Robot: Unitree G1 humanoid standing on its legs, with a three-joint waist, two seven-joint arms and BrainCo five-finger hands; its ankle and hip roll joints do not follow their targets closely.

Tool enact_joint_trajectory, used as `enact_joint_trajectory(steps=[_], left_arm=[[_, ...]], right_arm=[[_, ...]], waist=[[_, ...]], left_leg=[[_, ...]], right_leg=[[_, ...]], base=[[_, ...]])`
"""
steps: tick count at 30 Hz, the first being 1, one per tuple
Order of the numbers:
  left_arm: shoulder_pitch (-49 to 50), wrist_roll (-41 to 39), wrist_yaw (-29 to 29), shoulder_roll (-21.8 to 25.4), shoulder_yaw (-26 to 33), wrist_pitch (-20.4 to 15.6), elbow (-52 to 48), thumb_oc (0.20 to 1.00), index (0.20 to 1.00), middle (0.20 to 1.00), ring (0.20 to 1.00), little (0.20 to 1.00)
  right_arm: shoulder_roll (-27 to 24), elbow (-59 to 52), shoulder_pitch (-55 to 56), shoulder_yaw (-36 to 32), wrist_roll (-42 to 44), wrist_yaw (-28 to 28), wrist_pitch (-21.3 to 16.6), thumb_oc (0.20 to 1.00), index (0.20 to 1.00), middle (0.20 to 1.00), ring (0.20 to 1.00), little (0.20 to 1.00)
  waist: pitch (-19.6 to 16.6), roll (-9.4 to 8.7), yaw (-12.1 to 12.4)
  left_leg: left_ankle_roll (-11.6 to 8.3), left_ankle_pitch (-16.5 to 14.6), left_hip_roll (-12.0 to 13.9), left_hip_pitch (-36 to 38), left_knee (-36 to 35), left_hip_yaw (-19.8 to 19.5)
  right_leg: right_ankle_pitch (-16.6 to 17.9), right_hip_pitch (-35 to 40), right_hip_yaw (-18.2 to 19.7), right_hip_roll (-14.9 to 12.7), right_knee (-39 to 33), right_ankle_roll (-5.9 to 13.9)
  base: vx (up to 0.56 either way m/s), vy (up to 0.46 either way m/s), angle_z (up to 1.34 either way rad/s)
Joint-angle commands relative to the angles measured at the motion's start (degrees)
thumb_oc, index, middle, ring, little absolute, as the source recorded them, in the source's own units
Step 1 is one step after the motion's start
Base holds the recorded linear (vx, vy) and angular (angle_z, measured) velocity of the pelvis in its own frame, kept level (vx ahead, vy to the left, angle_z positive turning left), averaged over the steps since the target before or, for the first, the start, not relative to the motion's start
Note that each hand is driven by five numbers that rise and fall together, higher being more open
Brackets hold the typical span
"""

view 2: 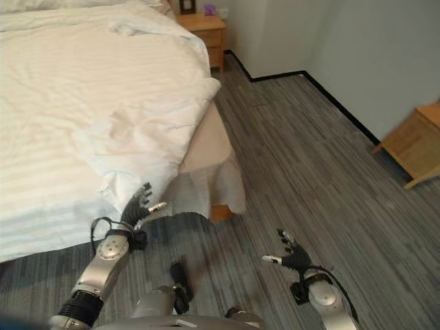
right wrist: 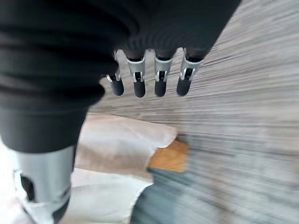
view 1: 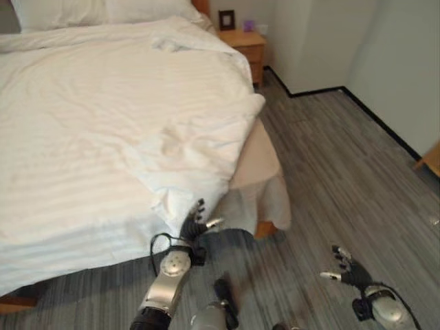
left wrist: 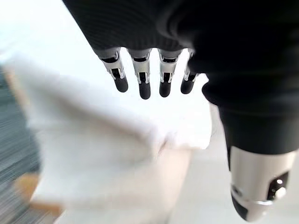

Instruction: Making the bed.

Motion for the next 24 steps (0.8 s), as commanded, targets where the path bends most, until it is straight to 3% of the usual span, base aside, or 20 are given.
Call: enact_joint_trajectory(steps=[1,2,3,4,6,8,10,11,12,13,15,16,18,21,22,24], left_arm=[[-1.8,4.6,4.7,4.5,3.7,-3.1,-2.5,1.000,1.000,1.000,1.000,1.000],[-3.9,6.1,5.2,5.7,4.2,-2.8,-2.9,1.000,1.000,1.000,1.000,1.000],[-6.4,8.0,5.4,7.9,4.1,-2.7,-5.1,1.000,1.000,1.000,1.000,1.000],[-6.5,8.0,5.4,8.0,4.1,-2.6,-5.1,1.000,1.000,1.000,1.000,1.000],[-9.8,11.8,5.9,10.1,2.8,-2.2,-7.9,1.000,1.000,1.000,1.000,1.000],[-14.0,16.8,7.8,12.5,1.9,-1.6,-8.7,1.000,1.000,1.000,1.000,1.000],[-16.2,18.2,8.8,12.9,1.0,-1.6,-7.0,1.000,1.000,1.000,1.000,1.000],[-21.3,20.9,8.8,14.2,-2.2,-0.7,-2.9,1.000,1.000,1.000,1.000,1.000],[-21.8,20.9,9.0,14.2,-2.5,-0.8,-2.4,1.000,1.000,1.000,1.000,1.000],[-25.2,23.5,8.7,15.1,-5.8,-0.3,1.4,1.000,1.000,1.000,1.000,1.000],[-29.3,29.2,9.5,15.6,-9.4,0.8,5.4,1.000,1.000,1.000,1.000,1.000],[-31.9,38.8,9.6,16.5,-13.2,3.9,11.7,1.000,1.000,1.000,1.000,1.000],[-34.9,44.0,8.6,14.9,-17.5,5.8,19.4,1.000,1.000,1.000,1.000,1.000],[-37.2,45.2,8.4,14.7,-19.6,6.0,22.4,1.000,1.000,1.000,1.000,1.000],[-40.4,48.4,7.7,14.6,-23.4,7.4,29.8,1.000,1.000,1.000,1.000,1.000],[-42.6,50.3,6.3,14.3,-25.2,8.0,33.1,1.000,1.000,1.000,1.000,1.000]], right_arm=[[-2.7,-2.9,0.3,-5.9,-1.1,0.3,-2.3,1.000,1.000,1.000,1.000,1.000],[-2.6,-2.8,0.5,-6.7,-0.9,0.6,-2.2,1.000,1.000,1.000,1.000,1.000],[-2.4,-2.9,0.7,-8.0,-1.3,0.8,-1.7,1.000,1.000,1.000,1.000,1.000],[-2.3,-3.0,0.7,-8.0,-1.4,0.9,-1.6,1.000,1.000,1.000,1.000,1.000],[-1.3,-3.8,0.9,-8.3,-0.5,1.6,-1.6,1.000,1.000,1.000,1.000,1.000],[-0.7,-4.4,0.0,-7.6,-0.9,2.2,-1.3,1.000,1.000,1.000,1.000,1.000],[-0.5,-4.9,-0.2,-7.0,-1.1,2.1,-1.4,1.000,1.000,1.000,1.000,1.000],[-1.0,-6.4,0.4,-6.0,-1.0,2.6,-1.7,1.000,1.000,1.000,1.000,1.000],[-0.9,-6.4,0.5,-6.2,-1.0,2.6,-1.7,1.000,1.000,1.000,1.000,1.000],[-0.6,-6.4,0.6,-5.7,-0.1,2.8,-2.1,1.000,1.000,1.000,1.000,1.000],[-0.7,-6.5,1.4,-4.8,0.5,3.1,-2.8,1.000,1.000,1.000,1.000,1.000],[-1.0,-7.1,2.7,-4.2,-0.1,3.7,-2.8,1.000,1.000,1.000,1.000,1.000],[-1.5,-7.1,3.1,-3.6,0.6,3.6,-3.4,1.000,1.000,1.000,1.000,1.000],[-1.7,-8.0,3.6,-4.8,0.8,3.6,-3.4,1.000,1.000,1.000,1.000,1.000],[-2.6,-8.5,4.6,-5.2,3.5,4.2,-4.8,1.000,1.000,1.000,1.000,1.000],[-3.9,-9.0,4.9,-5.4,4.2,4.6,-5.2,1.000,1.000,1.000,1.000,1.000]], waist=[[-3.9,2.37,1.6],[-4.2,1.85,1.2],[-4.6,1.10,-0.1],[-4.6,0.85,0.0],[-4.3,0.85,-2.1],[-2.8,2.20,-4.6],[-2.5,2.43,-5.4],[-2.8,2.68,-6.9],[-2.7,2.70,-6.8],[-3.0,2.79,-7.9],[-3.1,2.21,-9.4],[-3.5,1.93,-10.1],[-4.4,1.76,-11.0],[-5.0,2.50,-11.7],[-5.6,3.10,-12.5],[-5.8,3.56,-12.8]], left_leg=[[-4.48,6.3,3.8,6.0,-8.5,-4.8],[-3.97,5.6,3.5,6.8,-8.7,-4.1],[-2.11,2.9,2.1,8.9,-9.0,-3.9],[-1.75,2.5,1.7,8.9,-9.0,-3.7],[0.32,-0.1,-0.2,11.8,-9.0,-4.3],[0.86,-2.2,0.1,14.6,-9.0,-5.4],[0.42,-2.5,0.1,15.1,-9.0,-5.7],[-0.71,-2.8,0.3,15.5,-9.0,-6.5],[-0.80,-2.8,0.4,15.5,-9.0,-6.6],[-1.60,-3.3,0.7,15.7,-9.0,-7.5],[-2.41,-3.2,0.8,16.6,-9.0,-7.7],[-2.95,-4.2,1.1,18.3,-9.0,-8.3],[-3.76,-3.7,1.2,19.1,-9.0,-6.9],[-4.21,-3.3,1.7,18.8,-9.0,-6.9],[-4.87,-2.5,2.4,18.6,-9.0,-6.7],[-5.55,-1.8,3.4,17.9,-9.0,-6.6]], right_leg=[[1.7,-4.0,5.7,-3.5,6.9,1.04],[2.4,-4.5,5.7,-4.3,10.2,1.68],[7.1,-6.6,6.5,-6.5,18.5,4.04],[7.0,-7.1,6.9,-7.1,19.2,4.50],[14.2,-10.2,9.6,-9.4,28.9,7.67],[11.9,-18.2,14.5,-9.0,34.0,7.17],[10.5,-19.8,15.8,-8.6,32.1,6.43],[8.9,-19.7,17.5,-8.3,23.6,5.19],[9.1,-19.4,17.3,-8.1,23.0,5.10],[9.0,-18.9,19.4,-7.5,14.4,4.53],[12.0,-19.2,23.3,-7.5,5.2,4.79],[12.4,-18.5,25.1,-8.3,3.6,5.74],[16.2,-17.5,25.5,-8.2,1.8,6.07],[15.9,-17.2,25.7,-7.6,1.1,5.89],[14.8,-16.4,24.6,-7.0,0.8,5.40],[13.8,-16.4,23.9,-6.3,0.4,5.12]], base=[[0.28,0.135,0.52],[0.39,0.206,0.67],[0.30,0.197,0.74],[0.30,0.220,0.39],[0.27,0.193,0.40],[0.36,0.176,0.59],[0.28,0.008,0.38],[0.20,-0.062,0.40],[0.32,-0.122,0.65],[0.16,-0.145,0.52],[0.25,-0.195,0.33],[0.31,-0.188,0.46],[0.25,-0.181,0.46],[0.09,-0.085,0.09],[0.12,-0.142,-0.07],[0.10,-0.176,0.09]])
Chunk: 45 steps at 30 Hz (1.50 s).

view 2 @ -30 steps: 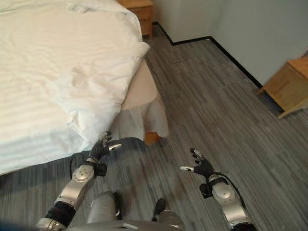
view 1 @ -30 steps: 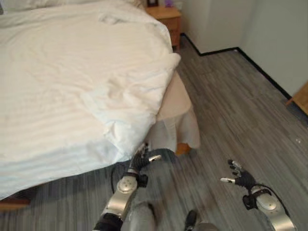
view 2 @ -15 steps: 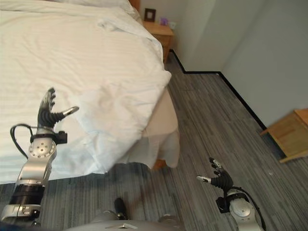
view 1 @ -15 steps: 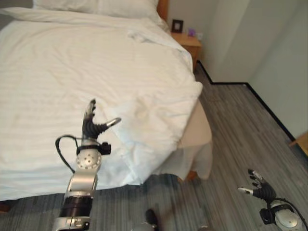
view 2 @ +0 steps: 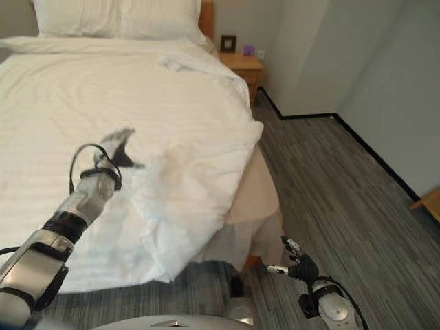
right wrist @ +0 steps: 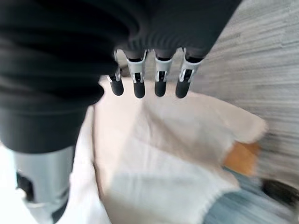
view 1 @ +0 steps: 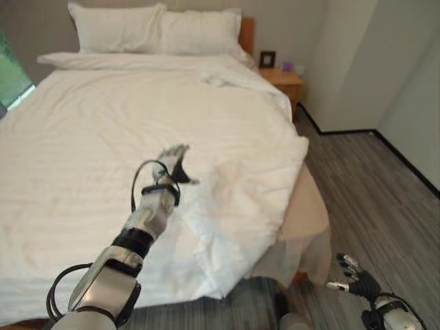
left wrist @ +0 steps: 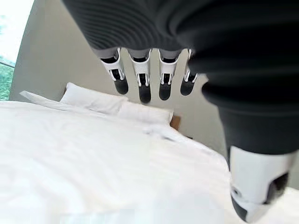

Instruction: Making the bed.

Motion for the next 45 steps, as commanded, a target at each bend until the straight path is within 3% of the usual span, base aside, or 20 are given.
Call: enact_joint_trajectory(steps=[1,4,8,12,13,16,18,20,25,31,32,34,36,37,39,40,41,42,43,45], left_arm=[[-7.7,7.2,-2.2,1.2,1.0,2.1,4.7,1.000,1.000,1.000,1.000,1.000],[-7.4,7.7,-3.7,-0.5,0.6,2.6,7.6,1.000,1.000,1.000,1.000,1.000],[-8.5,7.4,-3.2,-4.7,-1.5,3.9,21.6,1.000,1.000,1.000,1.000,1.000],[-3.1,5.0,-9.5,-7.2,1.2,5.5,37.3,0.947,0.947,0.947,0.947,0.947],[0.8,4.7,-11.4,-7.3,2.6,5.3,39.9,0.200,0.200,0.200,0.200,0.200],[2.5,2.7,-11.1,-6.8,4.5,4.7,39.3,0.200,0.200,0.200,0.200,0.200],[5.3,-0.4,-10.3,-1.2,7.7,1.6,35.5,0.200,0.200,0.200,0.200,0.200],[5.2,-1.5,-9.8,-1.3,7.0,1.2,33.6,0.200,0.200,0.200,0.200,0.200],[-6.1,-11.6,-2.9,-6.6,2.0,-3.2,12.2,0.200,0.200,0.200,0.200,0.200],[-3.6,-19.0,-3.2,-12.1,1.2,-6.7,-1.7,0.200,0.200,0.200,0.200,0.200],[-5.7,-20.8,-4.7,-23.7,-5.6,-8.2,-0.6,0.200,0.200,0.200,0.200,0.200],[-1.1,-21.7,-4.8,-29.8,-10.5,-7.3,-4.6,0.200,0.200,0.200,0.200,0.200],[-0.7,-21.7,-5.2,-31.0,-12.0,-7.7,-5.5,0.200,0.200,0.200,0.200,0.200],[2.3,-25.4,-12.1,-37.8,-22.0,-10.2,-7.2,0.200,0.200,0.200,0.200,0.200],[3.1,-25.9,-13.3,-38.7,-24.1,-10.7,-7.5,0.200,0.200,0.200,0.200,0.200],[5.4,-33.0,-20.3,-41.1,-29.0,-12.1,-11.4,0.200,0.200,0.200,0.200,0.200],[6.2,-38.0,-23.0,-41.2,-30.2,-12.1,-13.8,0.253,0.253,0.253,0.253,0.253],[6.1,-38.4,-23.2,-40.9,-30.3,-11.9,-14.1,0.827,0.827,0.827,0.827,0.827],[6.8,-43.0,-25.5,-40.3,-31.5,-11.7,-16.8,1.000,1.000,1.000,1.000,1.000],[6.2,-43.4,-26.5,-39.2,-32.1,-11.7,-19.2,1.000,1.000,1.000,1.000,1.000]], right_arm=[[-5.0,-3.6,-2.2,-3.7,3.1,1.0,-4.0,1.000,1.000,1.000,1.000,1.000],[-5.5,-4.4,-2.7,-3.3,2.9,1.1,-3.8,1.000,1.000,1.000,1.000,1.000],[-7.7,-5.4,-4.9,-1.2,3.1,1.5,-4.6,1.000,1.000,1.000,1.000,1.000],[-9.3,-7.7,-7.1,-0.7,4.1,3.1,-3.8,1.000,1.000,1.000,1.000,1.000],[-9.5,-8.8,-6.6,-1.8,3.7,3.5,-3.4,1.000,1.000,1.000,1.000,1.000],[-9.6,-9.1,-5.6,-3.1,3.1,3.5,-3.4,1.000,1.000,1.000,1.000,1.000],[-8.6,-8.6,-3.7,-5.1,4.0,2.5,-3.7,1.000,1.000,1.000,1.000,1.000],[-8.6,-8.1,-3.9,-4.6,3.9,2.2,-3.7,1.000,1.000,1.000,1.000,1.000],[-6.4,-6.1,-3.6,-1.1,5.4,2.4,-4.2,1.000,1.000,1.000,1.000,1.000],[-4.5,-2.2,-3.2,-0.6,4.3,1.4,-3.2,1.000,1.000,1.000,1.000,1.000],[-4.3,4.1,-6.5,2.4,4.9,0.3,-1.5,1.000,1.000,1.000,1.000,1.000],[-3.0,11.0,-7.3,2.0,4.5,-2.2,-1.1,1.000,1.000,1.000,1.000,1.000],[-2.8,12.5,-7.7,2.1,3.7,-2.9,-1.3,1.000,1.000,1.000,1.000,1.000],[-0.8,29.7,-11.2,1.8,2.1,-7.9,0.0,1.000,1.000,1.000,1.000,1.000],[-0.4,34.0,-12.7,2.0,2.1,-8.8,-0.1,1.000,1.000,1.000,1.000,1.000],[0.4,44.5,-13.8,-0.1,3.4,-10.4,0.5,1.000,1.000,1.000,1.000,1.000],[0.3,48.5,-13.7,-1.1,3.5,-10.6,0.8,1.000,1.000,1.000,1.000,1.000],[0.3,48.9,-13.9,-1.1,3.5,-10.5,0.5,1.000,1.000,1.000,1.000,1.000],[0.0,54.4,-13.8,-2.5,3.4,-10.9,1.3,1.000,1.000,1.000,1.000,1.000],[-0.5,57.0,-13.6,-3.9,3.6,-11.1,1.3,1.000,1.000,1.000,1.000,1.000]], waist=[[1.1,2.68,-1.0],[1.5,3.17,-1.3],[2.4,4.09,-3.1],[2.4,5.59,-5.6],[2.0,6.19,-6.5],[1.7,7.05,-6.7],[1.7,7.78,-5.9],[1.8,7.89,-5.8],[1.8,7.06,-5.0],[1.8,6.41,-5.4],[2.0,6.27,-7.7],[2.5,6.38,-8.7],[2.7,6.40,-8.5],[4.4,7.65,-10.6],[4.9,7.83,-10.8],[5.7,8.68,-12.3],[6.0,9.07,-12.7],[6.0,9.08,-12.5],[6.2,9.82,-12.7],[6.2,10.31,-12.8]], left_leg=[[-11.03,7.3,13.6,0.3,-2.1,0.1],[-11.55,7.9,14.4,-0.3,-2.1,0.2],[-12.23,9.0,15.3,-1.8,-2.1,1.2],[-13.14,7.7,16.0,-2.1,-2.1,3.9],[-13.20,7.4,16.1,-1.7,-2.1,5.0],[-13.17,7.3,16.1,-1.1,-2.1,5.4],[-13.17,7.4,16.0,-1.1,-2.1,4.8],[-13.16,7.4,16.0,-1.0,-2.1,4.3],[-11.81,7.9,14.6,-1.1,-2.1,2.2],[-10.94,6.9,13.5,0.0,-2.1,2.4],[-10.48,6.1,12.9,1.4,-2.1,4.0],[-9.71,5.3,12.1,2.3,-2.1,4.5],[-9.55,5.1,11.9,2.6,-2.1,4.8],[-8.60,2.4,10.7,4.3,-2.1,4.3],[-8.36,1.9,10.5,4.8,-2.1,4.7],[-7.82,1.2,9.9,5.6,-2.1,5.3],[-7.69,1.0,9.7,5.8,-2.1,5.5],[-7.67,0.9,9.7,5.8,-2.1,5.5],[-7.53,0.9,9.4,5.8,-2.1,5.2],[-7.50,0.8,9.3,5.7,-2.1,4.8]], right_leg=[[-4.7,-1.0,-1.5,0.7,1.1,0.80],[-5.0,-1.3,-1.6,1.2,1.1,0.40],[-4.9,-3.1,-0.7,2.1,1.1,0.01],[-5.1,-6.1,2.2,3.1,1.1,0.68],[-5.0,-6.5,3.3,3.3,1.1,0.67],[-5.3,-6.1,3.6,3.2,1.1,0.52],[-5.9,-5.3,2.9,2.9,1.1,0.35],[-6.2,-4.8,2.4,2.7,1.1,0.31],[-5.2,-2.7,-0.1,1.1,1.1,0.01],[-4.4,-2.5,0.9,0.5,1.1,0.27],[-3.8,-2.8,3.1,0.6,1.1,0.55],[-3.2,-3.2,5.2,0.7,1.1,0.70],[-3.2,-3.4,5.9,0.8,1.1,0.74],[-3.6,-3.9,9.3,1.1,1.2,1.50],[-3.6,-4.0,10.1,1.2,1.3,1.60],[-3.6,-4.3,11.4,1.3,1.3,1.84],[-3.6,-4.4,11.6,1.2,1.3,1.95],[-3.6,-4.4,11.6,1.1,1.3,1.97],[-3.8,-4.2,11.3,0.9,1.3,1.89],[-4.0,-4.0,10.8,0.6,1.3,1.87]], base=[[0.05,-0.157,0.13],[0.03,-0.092,-0.08],[-0.03,-0.052,-0.09],[0.03,0.032,-0.33],[0.03,0.007,-0.70],[0.04,0.012,-0.41],[-0.01,-0.005,-0.23],[-0.07,-0.026,0.11],[-0.06,-0.015,0.37],[-0.02,0.020,0.12],[-0.01,0.059,-0.04],[-0.02,0.068,-0.30],[0.00,0.082,-0.91],[0.02,0.127,-0.77],[0.00,0.092,-0.58],[-0.01,0.049,-0.59],[-0.02,0.043,-0.45],[-0.01,0.020,-0.12],[0.00,0.012,-0.12],[-0.04,-0.027,-0.02]])
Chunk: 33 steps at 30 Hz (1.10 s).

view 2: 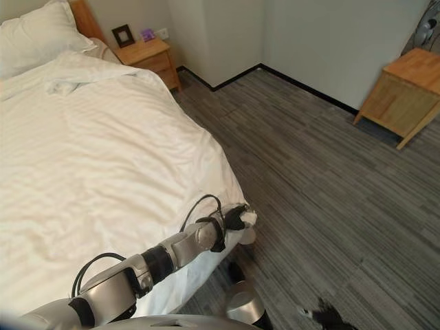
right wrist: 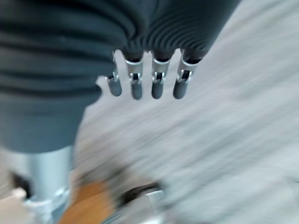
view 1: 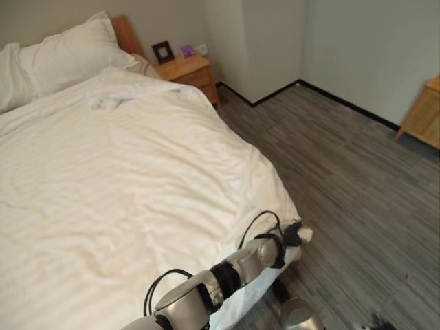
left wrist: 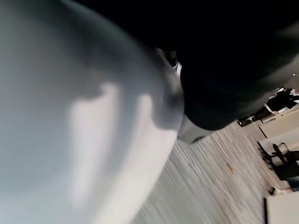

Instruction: Making the bed.

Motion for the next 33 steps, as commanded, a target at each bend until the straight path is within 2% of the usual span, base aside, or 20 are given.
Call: enact_joint_trajectory(steps=[1,2,3,4,7,10,14,18,19,20,22,23,24,27,28,29,30,31,32,33], left_arm=[[-0.6,-8.4,-8.4,-8.7,-5.3,-10.0,-12.9,1.000,1.000,1.000,1.000,1.000],[-0.6,-8.4,-8.4,-8.7,-5.4,-9.9,-12.9,1.000,1.000,1.000,1.000,1.000],[-1.3,-11.8,-9.2,-8.1,-5.2,-10.0,-16.3,1.000,1.000,1.000,1.000,1.000],[-1.8,-14.0,-9.4,-7.8,-4.7,-9.3,-17.8,1.000,1.000,1.000,1.000,1.000],[-3.1,-22.3,-7.0,-9.6,-2.1,-8.3,-17.2,1.000,1.000,1.000,1.000,1.000],[-6.3,-27.9,-4.3,-11.6,0.8,-7.9,-14.9,1.000,1.000,1.000,1.000,1.000],[-6.4,-28.7,-2.9,-12.4,1.5,-7.7,-14.8,1.000,1.000,1.000,1.000,1.000],[-8.1,-26.1,1.8,-11.6,6.4,-9.1,-11.4,1.000,1.000,1.000,1.000,1.000],[-8.1,-26.1,1.8,-11.6,6.4,-9.1,-11.4,1.000,1.000,1.000,1.000,1.000],[-9.1,-25.2,3.7,-9.0,10.0,-9.6,-12.0,1.000,1.000,1.000,1.000,1.000],[-9.2,-25.0,5.5,-3.8,14.8,-10.5,-14.8,1.000,1.000,1.000,1.000,1.000],[-7.4,-22.6,6.9,6.3,22.6,-11.3,-22.2,1.000,1.000,1.000,1.000,1.000],[-7.1,-22.6,6.9,6.5,22.6,-11.0,-22.6,1.000,1.000,1.000,1.000,1.000],[0.0,-20.1,6.7,15.0,33.0,-11.0,-30.1,1.000,1.000,1.000,1.000,1.000],[0.3,-20.0,6.7,15.1,33.1,-10.8,-30.4,1.000,1.000,1.000,1.000,1.000],[11.6,-19.1,6.6,21.0,46.0,-11.0,-30.1,1.000,1.000,1.000,1.000,1.000],[11.9,-19.1,6.5,21.1,46.2,-10.9,-30.3,1.000,1.000,1.000,1.000,1.000],[14.7,-19.5,6.6,21.7,49.0,-10.9,-29.7,1.000,1.000,1.000,1.000,1.000],[22.3,-20.6,6.2,23.0,54.5,-11.0,-28.6,1.000,1.000,1.000,1.000,1.000],[25.0,-20.8,5.7,23.1,55.7,-10.9,-26.9,1.000,1.000,1.000,1.000,1.000]], right_arm=[[-4.1,2.6,-0.4,-2.4,0.6,-1.9,-1.1,1.000,1.000,1.000,1.000,1.000],[-4.0,2.7,-0.5,-2.4,0.7,-2.0,-1.1,1.000,1.000,1.000,1.000,1.000],[-5.2,5.5,-0.3,-4.4,0.9,-2.5,-1.0,1.000,1.000,1.000,1.000,1.000],[-6.1,6.3,-0.2,-5.4,1.0,-2.8,-1.0,1.000,1.000,1.000,1.000,1.000],[-8.5,6.5,-0.2,-7.3,1.1,-2.9,-0.8,1.000,1.000,1.000,1.000,1.000],[-10.8,4.8,-0.6,-6.7,-0.6,-3.3,-0.6,1.000,1.000,1.000,1.000,1.000],[-11.5,2.4,-0.9,-5.9,-1.2,-3.7,-0.8,1.000,1.000,1.000,1.000,1.000],[-12.9,-5.3,-0.3,-3.9,-3.8,-4.7,-0.9,1.000,1.000,1.000,1.000,1.000],[-12.9,-5.4,-0.3,-3.9,-3.8,-4.7,-0.8,1.000,1.000,1.000,1.000,1.000],[-14.2,-8.9,0.6,-4.5,-4.7,-5.1,-0.5,1.000,1.000,1.000,1.000,1.000],[-15.9,-12.3,1.2,-6.8,-4.7,-5.8,-0.3,1.000,1.000,1.000,1.000,1.000],[-18.4,-18.8,2.3,-12.2,-4.4,-6.9,-0.5,1.000,1.000,1.000,1.000,1.000],[-18.3,-19.0,2.4,-12.2,-4.4,-6.8,-0.3,1.000,1.000,1.000,1.000,1.000],[-18.1,-26.9,2.4,-17.0,-3.9,-7.1,-0.7,1.000,1.000,1.000,1.000,1.000],[-18.1,-27.3,2.7,-17.0,-4.0,-7.0,-0.5,1.000,1.000,1.000,1.000,1.000],[-17.6,-39.2,2.3,-21.0,-8.2,-7.0,-1.2,0.200,0.200,0.200,0.200,0.200],[-17.5,-39.4,2.4,-20.8,-8.3,-7.0,-1.0,0.200,0.200,0.200,0.200,0.200],[-17.1,-43.5,1.3,-21.1,-9.2,-6.6,-1.6,0.200,0.200,0.200,0.200,0.200],[-14.8,-51.1,-1.3,-21.0,-8.7,-5.7,-3.0,0.200,0.200,0.200,0.200,0.200],[-13.7,-52.2,-3.6,-19.0,-7.2,-5.1,-3.9,0.200,0.200,0.200,0.200,0.200]], waist=[[0.7,1.54,-2.0],[0.6,1.93,-1.7],[0.7,2.60,-1.8],[0.8,2.57,-2.2],[0.8,3.14,-2.3],[0.3,2.87,-2.3],[0.0,2.20,-1.4],[-0.8,0.13,-0.1],[-0.7,0.14,-0.1],[-1.3,-0.75,0.7],[-1.9,-1.40,2.2],[-2.4,-2.07,4.6],[-2.5,-2.09,4.5],[-3.2,-3.10,8.1],[-3.3,-3.11,8.0],[-4.3,-3.71,11.8],[-4.5,-3.74,11.5],[-4.6,-3.87,12.6],[-5.1,-4.18,14.9],[-5.4,-4.32,15.9]], left_leg=[[-0.48,2.4,4.9,0.9,0.7,-6.1],[-0.55,1.1,4.7,1.4,0.7,-7.1],[-0.50,1.1,4.5,1.3,0.7,-7.6],[-0.43,2.6,4.6,0.7,0.7,-7.0],[-0.46,2.8,4.3,0.3,0.7,-7.6],[-0.69,3.3,4.4,0.0,0.7,-8.2],[-0.84,3.7,4.7,-0.4,0.7,-9.1],[-1.20,4.4,5.4,-0.8,0.7,-9.7],[-1.20,4.4,5.4,-0.8,0.7,-9.7],[-1.40,4.6,5.7,-1.1,0.7,-9.9],[-1.53,4.9,6.0,-1.3,0.7,-10.4],[-1.71,5.3,6.3,-1.9,0.7,-11.5],[-1.70,5.3,6.3,-2.0,0.7,-11.6],[-1.91,5.6,6.8,-3.0,0.7,-13.4],[-1.91,5.6,6.8,-3.0,0.7,-13.5],[-2.16,5.8,7.1,-3.8,0.7,-15.0],[-2.16,5.8,7.1,-3.9,0.7,-15.1],[-2.19,5.8,7.2,-4.0,0.7,-15.3],[-2.26,6.1,7.3,-4.5,0.7,-16.2],[-2.26,6.2,7.4,-4.7,0.7,-16.7]], right_leg=[[1.0,-1.2,1.1,-6.4,1.2,4.02],[0.1,-0.9,1.2,-6.6,1.1,4.40],[-0.1,-0.4,0.6,-7.0,1.1,4.36],[0.8,-0.5,0.1,-7.1,1.1,3.86],[0.7,0.0,-0.9,-7.7,1.1,3.72],[0.4,0.8,-2.0,-7.8,1.0,3.41],[0.3,1.5,-3.2,-7.9,1.0,3.08],[0.1,2.0,-4.3,-7.6,1.0,2.77],[0.0,2.0,-4.3,-7.6,1.0,2.77],[0.0,2.3,-4.9,-7.5,1.0,2.71],[-0.1,2.8,-5.8,-7.4,1.0,2.66],[-0.2,3.3,-7.4,-7.6,1.0,2.72],[-0.3,3.3,-7.5,-7.6,1.0,2.72],[-0.8,4.2,-10.0,-7.8,1.0,2.63],[-0.8,4.2,-10.1,-7.9,1.0,2.63],[-1.5,5.0,-12.2,-8.0,1.0,2.46],[-1.5,5.0,-12.3,-8.0,1.0,2.46],[-1.7,5.3,-12.7,-8.0,1.0,2.39],[-2.2,5.8,-14.0,-8.1,1.0,2.22],[-2.4,6.0,-14.6,-8.1,1.0,2.14]], base=[[0.00,-0.003,0.08],[0.00,0.004,0.10],[-0.01,0.006,0.21],[-0.08,-0.051,0.25],[-0.04,-0.016,0.19],[-0.01,-0.035,0.03],[-0.02,-0.046,0.11],[-0.02,-0.059,0.20],[-0.01,-0.060,0.07],[0.00,-0.061,0.05],[0.00,-0.069,0.08],[0.00,-0.044,0.12],[0.01,-0.049,0.15],[0.01,-0.040,0.40],[0.04,-0.021,0.44],[0.04,-0.016,0.40],[0.05,-0.017,0.37],[0.03,-0.015,0.48],[0.04,-0.016,0.38],[0.03,-0.017,0.40]])
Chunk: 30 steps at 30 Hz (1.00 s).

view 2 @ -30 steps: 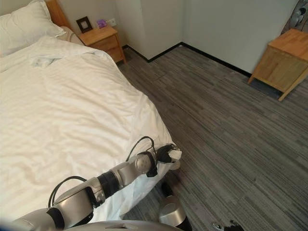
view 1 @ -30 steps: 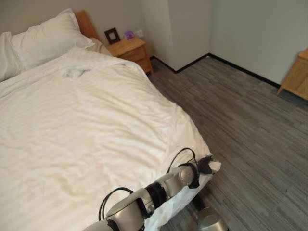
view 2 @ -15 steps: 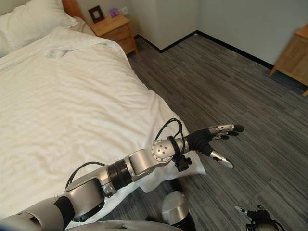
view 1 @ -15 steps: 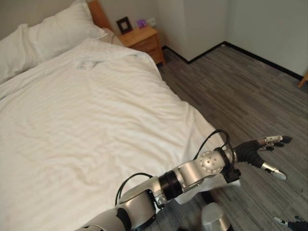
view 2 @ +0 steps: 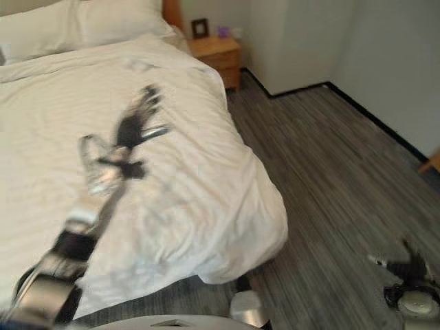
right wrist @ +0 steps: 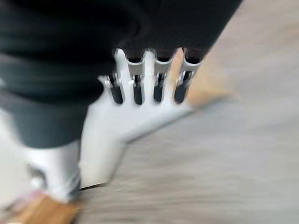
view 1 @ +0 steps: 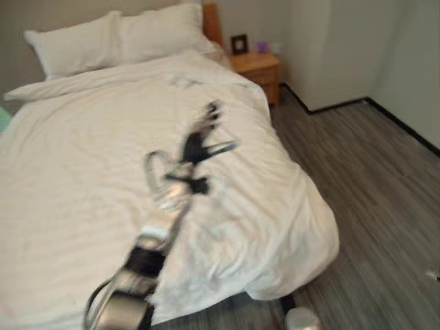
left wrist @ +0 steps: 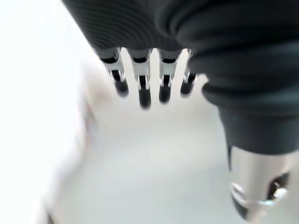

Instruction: Making the bed.

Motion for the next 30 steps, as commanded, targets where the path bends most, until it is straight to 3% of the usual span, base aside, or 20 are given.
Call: enact_joint_trajectory(steps=[1,5,8,11,12,13,16,17,19,22,23,24,27,28,29,30], left_arm=[[5.7,1.6,-0.9,1.8,-1.6,-2.1,6.0,1.000,1.000,1.000,1.000,1.000],[9.8,2.3,-1.3,2.1,-0.9,-1.2,11.6,1.000,1.000,1.000,1.000,1.000],[15.7,-2.7,-2.2,-0.8,0.7,-0.2,20.5,1.000,1.000,1.000,1.000,1.000],[18.7,-4.4,-2.0,-2.5,-0.5,0.9,26.1,1.000,1.000,1.000,1.000,1.000],[18.5,-4.4,-2.0,-2.5,-0.5,0.8,26.2,1.000,1.000,1.000,1.000,1.000],[18.6,-5.2,-1.7,-3.9,-3.2,1.0,28.1,1.000,1.000,1.000,1.000,1.000],[16.5,-6.6,-2.2,-6.5,-7.7,1.1,32.4,1.000,1.000,1.000,1.000,1.000],[16.4,-6.6,-2.2,-6.6,-7.7,1.1,32.5,1.000,1.000,1.000,1.000,1.000],[14.5,-5.1,-3.7,-8.5,-13.0,1.1,33.8,1.000,1.000,1.000,1.000,1.000],[14.7,-4.0,-4.7,-9.5,-15.9,1.0,32.5,1.000,1.000,1.000,1.000,1.000],[15.3,-1.7,-5.7,-9.2,-18.0,0.5,29.4,1.000,1.000,1.000,1.000,1.000],[15.8,-0.8,-6.1,-8.7,-18.4,0.4,26.8,1.000,1.000,1.000,1.000,1.000],[15.8,-1.7,-6.1,-8.9,-18.9,-0.1,25.0,1.000,1.000,1.000,1.000,1.000],[14.9,-2.5,-5.4,-8.7,-19.4,-0.8,22.2,1.000,1.000,1.000,1.000,1.000],[14.9,-2.5,-5.4,-8.6,-19.4,-0.7,22.2,1.000,1.000,1.000,1.000,1.000],[13.5,-2.1,-4.7,-8.1,-20.6,-1.4,20.6,1.000,1.000,1.000,1.000,1.000]], right_arm=[[3.1,-1.6,-11.7,3.7,2.3,1.5,-6.6,0.200,0.200,0.200,0.200,0.200],[6.1,2.6,-19.8,10.3,7.5,1.0,-7.5,0.200,0.200,0.200,0.200,0.200],[13.4,9.7,-26.9,15.0,23.4,3.0,-8.7,0.200,0.200,0.200,0.200,0.200],[17.5,21.5,-34.6,17.0,32.6,1.4,-9.5,0.200,0.200,0.200,0.200,0.200],[17.5,21.7,-34.8,17.0,32.7,1.5,-9.6,0.200,0.200,0.200,0.200,0.200],[17.9,28.9,-38.8,17.3,35.8,0.4,-9.1,0.200,0.200,0.200,0.200,0.200],[16.6,37.1,-41.5,16.0,38.5,0.2,-8.2,0.200,0.200,0.200,0.200,0.200],[16.5,37.1,-41.6,16.0,38.5,0.2,-8.2,0.200,0.200,0.200,0.200,0.200],[13.8,42.6,-38.4,14.1,37.6,0.8,-7.2,0.200,0.200,0.200,0.200,0.200],[12.2,42.1,-34.7,14.4,34.1,1.2,-6.6,0.200,0.200,0.200,0.200,0.200],[10.4,41.1,-30.2,14.0,29.4,1.7,-6.6,0.200,0.200,0.200,0.200,0.200],[8.4,39.8,-26.8,14.1,24.0,1.2,-6.6,0.200,0.200,0.200,0.200,0.200],[5.9,36.2,-21.1,13.0,20.8,1.8,-7.5,0.200,0.200,0.200,0.200,0.200],[4.6,32.2,-17.3,12.9,18.3,1.5,-8.3,0.200,0.200,0.200,0.200,0.200],[4.6,32.1,-17.3,12.8,18.3,1.5,-8.3,0.200,0.200,0.200,0.200,0.200],[3.5,33.8,-16.5,13.8,15.3,0.9,-8.6,0.200,0.200,0.200,0.200,0.200]], waist=[[-2.4,-1.28,4.6],[-2.5,-1.58,8.1],[-2.0,-0.94,11.7],[-0.3,0.88,14.7],[-0.4,0.87,14.7],[1.9,3.37,15.8],[4.3,7.09,15.8],[4.2,7.13,15.8],[5.1,9.45,14.2],[5.1,10.18,12.4],[5.7,10.57,10.5],[6.2,10.35,9.5],[8.8,8.79,7.8],[11.7,5.08,6.7],[11.4,5.01,6.6],[12.4,1.85,6.7]], left_leg=[[-2.33,5.2,5.5,-5.5,0.7,-4.6],[-2.60,6.2,5.6,-6.7,0.7,-6.6],[-2.82,6.8,5.4,-7.6,0.7,-8.4],[-3.05,7.9,5.4,-9.5,0.7,-9.2],[-3.00,8.1,5.4,-9.9,0.7,-9.2],[-3.31,9.0,5.4,-11.8,0.7,-9.5],[-3.79,10.5,5.2,-14.8,0.7,-10.1],[-3.75,10.7,5.2,-15.1,0.7,-10.1],[-4.61,11.6,5.8,-16.3,0.7,-9.5],[-4.57,11.6,6.3,-16.5,0.7,-8.7],[-4.43,11.1,6.6,-15.9,0.7,-7.5],[-4.34,11.1,6.7,-15.3,0.7,-6.8],[-3.65,9.7,5.6,-16.9,5.3,-8.4],[-3.32,2.6,1.7,-20.9,15.6,-18.2],[-3.24,2.6,1.5,-21.5,16.0,-18.3],[-2.58,-3.2,-2.8,-22.0,22.9,-27.4]], right_leg=[[-0.7,-0.9,-1.4,-6.7,0.7,3.49],[-1.2,0.1,-4.3,-7.0,0.7,3.26],[-2.1,1.1,-6.8,-7.1,0.7,3.13],[-2.0,0.0,-7.5,-7.4,0.7,3.02],[-1.8,-0.3,-7.5,-7.4,0.7,2.96],[-1.6,-1.9,-7.8,-7.6,0.7,2.93],[-1.0,-4.7,-8.2,-8.1,0.7,2.84],[-0.8,-5.0,-8.2,-8.1,0.7,2.79],[-1.1,-6.3,-8.5,-7.8,0.7,2.92],[-1.1,-7.0,-7.7,-7.2,0.7,2.83],[-1.2,-7.9,-5.9,-6.5,0.7,2.76],[-1.3,-8.0,-5.1,-6.1,0.7,2.70],[-0.3,-9.6,-2.5,-6.3,0.7,2.15],[1.8,-13.0,0.8,-6.6,0.7,1.38],[1.9,-13.4,0.7,-6.7,0.7,1.42],[4.5,-17.5,5.7,-5.0,0.7,1.48]], base=[[0.03,-0.013,0.29],[-0.01,-0.012,0.66],[-0.02,-0.021,0.66],[-0.10,-0.013,0.32],[-0.22,0.015,0.27],[-0.24,0.029,0.37],[-0.18,0.033,0.13],[-0.07,0.014,0.30],[-0.05,-0.020,0.22],[0.00,-0.027,0.04],[0.01,-0.014,-0.18],[0.01,-0.014,-0.28],[-0.13,-0.054,-0.38],[-0.16,-0.088,-0.42],[-0.27,-0.111,-0.73],[-0.16,-0.011,-0.98]])
